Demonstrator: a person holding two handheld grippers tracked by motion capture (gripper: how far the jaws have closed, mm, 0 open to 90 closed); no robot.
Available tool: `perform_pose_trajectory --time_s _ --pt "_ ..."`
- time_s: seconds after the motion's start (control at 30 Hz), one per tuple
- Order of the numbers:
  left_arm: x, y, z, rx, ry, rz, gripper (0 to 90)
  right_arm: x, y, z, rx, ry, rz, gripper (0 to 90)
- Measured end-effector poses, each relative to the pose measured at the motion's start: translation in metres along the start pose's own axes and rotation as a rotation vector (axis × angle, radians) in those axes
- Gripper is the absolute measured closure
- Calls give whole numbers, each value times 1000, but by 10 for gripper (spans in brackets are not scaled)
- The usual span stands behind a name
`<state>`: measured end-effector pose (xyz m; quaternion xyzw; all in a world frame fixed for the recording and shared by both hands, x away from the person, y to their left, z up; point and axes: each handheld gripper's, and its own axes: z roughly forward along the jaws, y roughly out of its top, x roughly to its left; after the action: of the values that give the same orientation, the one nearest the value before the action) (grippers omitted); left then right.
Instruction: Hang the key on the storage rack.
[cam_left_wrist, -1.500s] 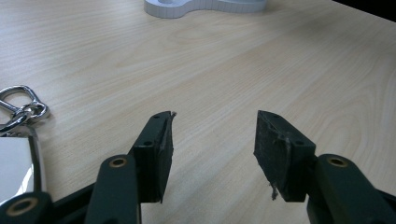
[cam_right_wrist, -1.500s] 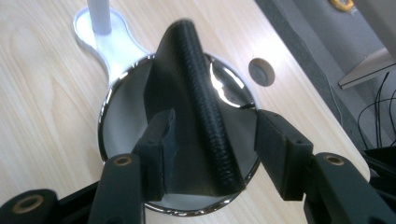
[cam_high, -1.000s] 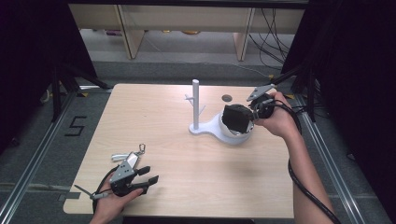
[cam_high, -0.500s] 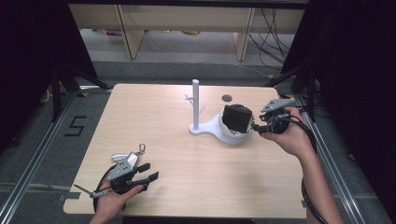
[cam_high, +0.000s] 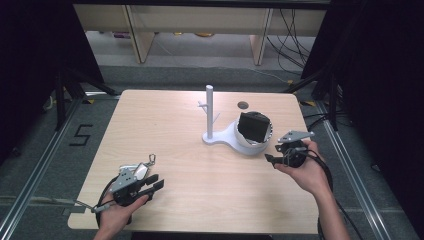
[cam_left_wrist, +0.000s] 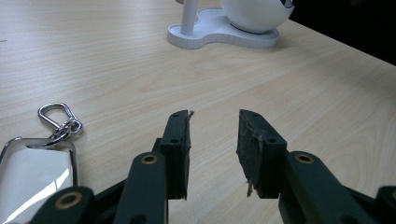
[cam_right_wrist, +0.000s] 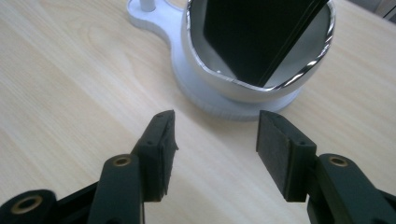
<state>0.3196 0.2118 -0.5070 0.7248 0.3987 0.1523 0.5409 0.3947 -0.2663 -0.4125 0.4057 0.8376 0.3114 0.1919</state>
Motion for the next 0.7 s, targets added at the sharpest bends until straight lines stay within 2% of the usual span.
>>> perform_pose_trajectory --time_s 0.07,0.17,0.2,0.27,0.3,0.33,0.43,0.5,0.53,0.57,0.6,0.67,0.7 --pt "1 1 0 -12 -9 -3 636 5 -8 4 -8 -7 17 475" --pt "2 4 0 -13 5 -11 627 9 -22 10 -7 -10 71 454" --pt "3 5 0 -13 6 -8 614 12 -30 14 -7 -11 104 445" --pt "4 8 -1 -24 14 -9 596 16 -37 16 -2 -7 125 433" --pt "5 10 -1 -29 24 -3 596 16 -37 16 -2 -7 125 433" --pt "6 13 -3 -27 40 -3 586 19 -41 17 4 -2 151 431" --pt "12 17 -6 -37 77 -4 558 25 -50 22 -7 -2 157 435" --pt "18 22 -6 -12 133 -13 547 28 -55 25 -37 -2 158 440" --pt "23 25 -4 -8 149 -20 540 30 -57 27 -39 7 171 443" --pt "28 29 -2 5 186 -40 536 33 -59 27 -38 1 169 445" --pt "34 33 2 23 197 -50 519 35 -60 28 -40 5 173 447" --pt "42 39 10 95 218 -49 482 39 -63 30 -42 12 187 450" --pt "46 41 15 114 236 -50 481 41 -64 31 -54 12 182 454"
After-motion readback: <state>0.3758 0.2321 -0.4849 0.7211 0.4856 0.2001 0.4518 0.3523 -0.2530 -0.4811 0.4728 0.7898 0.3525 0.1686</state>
